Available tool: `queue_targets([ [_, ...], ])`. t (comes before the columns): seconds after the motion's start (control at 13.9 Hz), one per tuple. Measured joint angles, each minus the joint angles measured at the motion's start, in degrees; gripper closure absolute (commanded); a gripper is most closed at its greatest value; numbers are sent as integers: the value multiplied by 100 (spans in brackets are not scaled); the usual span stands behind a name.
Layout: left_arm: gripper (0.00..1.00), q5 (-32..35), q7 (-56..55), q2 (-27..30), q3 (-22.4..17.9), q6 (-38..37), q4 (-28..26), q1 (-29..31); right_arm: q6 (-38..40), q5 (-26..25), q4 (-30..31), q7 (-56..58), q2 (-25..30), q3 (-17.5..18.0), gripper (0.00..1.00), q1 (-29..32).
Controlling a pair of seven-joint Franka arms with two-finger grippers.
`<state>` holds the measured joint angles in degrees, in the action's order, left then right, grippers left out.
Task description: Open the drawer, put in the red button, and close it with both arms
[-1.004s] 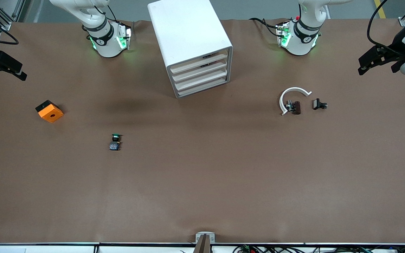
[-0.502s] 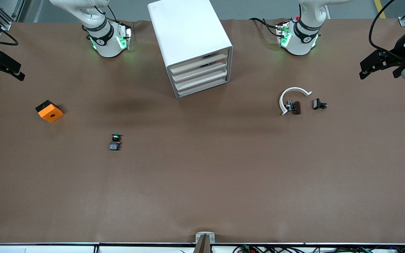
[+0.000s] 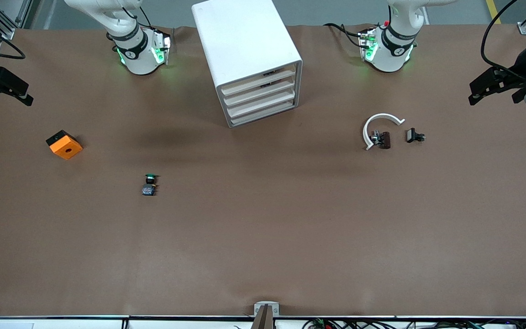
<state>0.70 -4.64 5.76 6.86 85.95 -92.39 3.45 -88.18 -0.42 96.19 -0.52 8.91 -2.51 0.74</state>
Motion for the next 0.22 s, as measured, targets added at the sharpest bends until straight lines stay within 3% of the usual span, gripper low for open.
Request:
queue_targets([
  [0.22, 0, 0, 0, 0, -2, -44, 0, 8, 0, 0, 0, 1, 0, 0, 0, 0],
])
